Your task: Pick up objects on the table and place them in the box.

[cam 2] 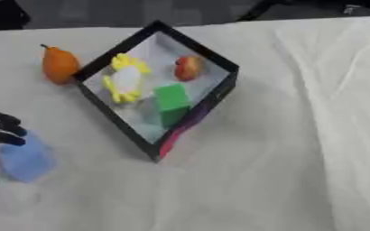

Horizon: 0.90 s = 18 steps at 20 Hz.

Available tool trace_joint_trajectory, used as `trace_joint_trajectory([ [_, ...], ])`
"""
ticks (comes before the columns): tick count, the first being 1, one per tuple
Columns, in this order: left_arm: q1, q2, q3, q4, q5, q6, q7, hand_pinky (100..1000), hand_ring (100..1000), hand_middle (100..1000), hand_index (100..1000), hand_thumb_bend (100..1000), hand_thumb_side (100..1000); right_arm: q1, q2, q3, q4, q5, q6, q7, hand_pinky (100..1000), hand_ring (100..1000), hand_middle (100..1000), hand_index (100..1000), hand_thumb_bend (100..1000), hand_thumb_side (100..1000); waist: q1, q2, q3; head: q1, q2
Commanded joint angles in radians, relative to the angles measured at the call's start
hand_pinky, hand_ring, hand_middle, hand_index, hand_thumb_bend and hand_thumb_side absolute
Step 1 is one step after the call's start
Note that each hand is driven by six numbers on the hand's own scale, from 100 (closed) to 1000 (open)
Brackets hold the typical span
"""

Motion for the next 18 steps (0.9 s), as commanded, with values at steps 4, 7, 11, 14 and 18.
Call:
trace_joint_trajectory([
  [4,-0.005,0.018,0.042,-0.028,0.07,0.041,0.103,910,929,811,898,190,771,-0.004,-0.031,-0.015,-0.01,0.005,0.002,0.003,934,669,608,806,100,537,0.002,0.002,0.002,0.001,-0.004],
  [7,-0.006,0.019,0.042,-0.021,0.074,0.047,0.102,916,936,815,903,242,877,-0.004,-0.031,-0.015,-0.009,0.005,0.003,0.004,934,667,606,805,100,537,0.003,0.002,0.001,0.001,-0.004],
  [11,-0.023,0.015,0.028,0.016,0.059,0.076,0.056,919,939,816,902,264,894,-0.004,-0.03,-0.014,-0.008,0.005,0.004,0.007,934,667,606,804,100,537,0.005,0.003,-0.003,0.0,-0.003],
  [14,-0.026,0.015,0.026,0.023,0.055,0.079,0.046,938,956,825,902,310,868,-0.003,-0.029,-0.014,-0.007,0.006,0.005,0.008,934,663,603,802,100,538,0.006,0.004,-0.003,0.001,-0.003],
  [18,-0.033,0.008,0.019,0.056,0.041,0.029,-0.011,968,974,830,904,285,387,-0.003,-0.028,-0.013,-0.003,0.007,0.008,0.013,935,659,599,799,100,538,0.007,0.005,-0.005,0.002,-0.003],
])
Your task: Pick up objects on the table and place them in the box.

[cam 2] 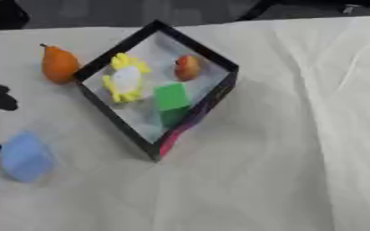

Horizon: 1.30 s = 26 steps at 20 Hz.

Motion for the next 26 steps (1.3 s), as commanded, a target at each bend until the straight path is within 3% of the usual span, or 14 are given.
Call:
trace_joint_trajectory([
  [1,-0.013,0.018,0.004,0.011,-0.003,-0.043,-0.049,970,976,828,895,318,183,-0.007,-0.028,-0.013,-0.006,0.006,0.0,0.006,935,657,599,799,100,538,0.006,0.001,0.0,0.002,-0.004],
  [10,-0.047,0.034,0.016,-0.04,0.048,-0.197,-0.169,964,975,813,862,537,291,-0.006,-0.028,-0.009,-0.002,0.005,0.0,0.014,935,650,592,793,100,538,0.005,0.0,0.002,0.001,-0.005],
  [26,-0.146,0.033,0.004,0.141,-0.181,-0.472,0.026,898,914,779,843,703,373,-0.005,-0.027,-0.007,0.004,0.007,0.004,0.026,937,645,586,792,100,539,0.009,-0.001,-0.005,0.002,-0.014],
])
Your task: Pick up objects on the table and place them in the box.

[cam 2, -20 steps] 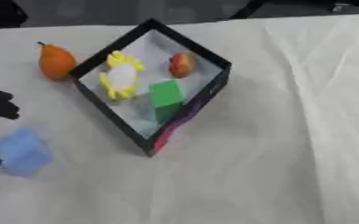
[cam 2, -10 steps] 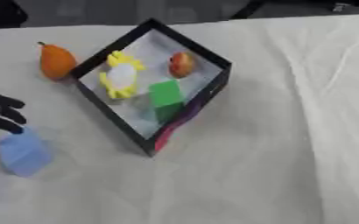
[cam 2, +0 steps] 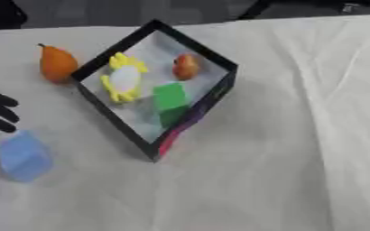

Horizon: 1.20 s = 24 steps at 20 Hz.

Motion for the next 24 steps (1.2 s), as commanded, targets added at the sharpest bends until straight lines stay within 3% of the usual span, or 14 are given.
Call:
trace_joint_trajectory([
  [1,-0.032,0.031,0.002,0.05,-0.058,-0.058,0.039,898,915,781,842,705,374,-0.007,-0.027,-0.008,-0.003,0.005,-0.002,0.003,937,645,586,792,100,539,0.009,-0.002,-0.002,0.003,-0.014],
  [9,-0.087,0.01,-0.035,0.147,-0.199,-0.189,0.103,908,929,811,846,724,373,-0.01,-0.024,-0.007,-0.004,0.002,-0.001,0.005,937,645,586,792,100,539,0.009,-0.001,-0.007,0.012,-0.02],
  [12,-0.09,0.006,-0.066,0.132,-0.239,-0.196,0.12,911,931,809,849,683,344,-0.012,-0.023,-0.005,-0.002,0.003,0.001,0.008,938,645,585,792,100,540,0.01,0.0,-0.011,0.015,-0.022],
  [17,-0.107,-0.005,-0.094,0.127,-0.282,-0.197,0.163,909,929,811,854,702,352,-0.013,-0.02,-0.004,0.0,0.005,0.003,0.013,938,645,585,792,100,540,0.011,0.002,-0.015,0.021,-0.023],
  [18,-0.111,-0.007,-0.097,0.132,-0.291,-0.197,0.169,908,929,812,855,682,298,-0.013,-0.02,-0.003,0.0,0.006,0.003,0.014,938,645,585,792,100,526,0.011,0.002,-0.015,0.021,-0.023],
  [19,-0.114,-0.009,-0.102,0.139,-0.3,-0.197,0.172,908,929,813,855,688,345,-0.013,-0.02,-0.003,0.001,0.006,0.003,0.015,938,645,585,792,100,540,0.011,0.003,-0.016,0.022,-0.023],
  [24,-0.132,-0.023,-0.131,0.179,-0.337,-0.197,0.14,902,925,812,848,660,335,-0.015,-0.017,-0.002,0.003,0.008,0.004,0.019,939,646,585,792,100,541,0.011,0.005,-0.02,0.028,-0.023],
])
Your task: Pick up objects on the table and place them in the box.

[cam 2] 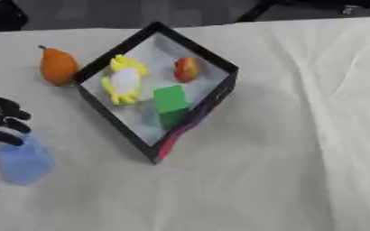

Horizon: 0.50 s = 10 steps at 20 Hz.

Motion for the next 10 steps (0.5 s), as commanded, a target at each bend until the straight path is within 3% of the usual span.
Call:
trace_joint_trajectory([
  [1,-0.021,0.016,-0.01,0.019,-0.019,0.0,-0.025,902,925,812,848,659,334,-0.014,-0.02,-0.008,-0.003,0.005,-0.001,0.004,939,646,585,792,100,541,0.011,0.002,-0.002,0.006,-0.015],
  [10,-0.067,-0.018,-0.049,0.052,0.003,0.0,-0.086,885,903,793,837,597,317,-0.014,-0.016,-0.007,0.0,0.006,0.001,0.008,940,647,585,792,100,542,0.011,0.003,-0.008,0.013,-0.015],
])
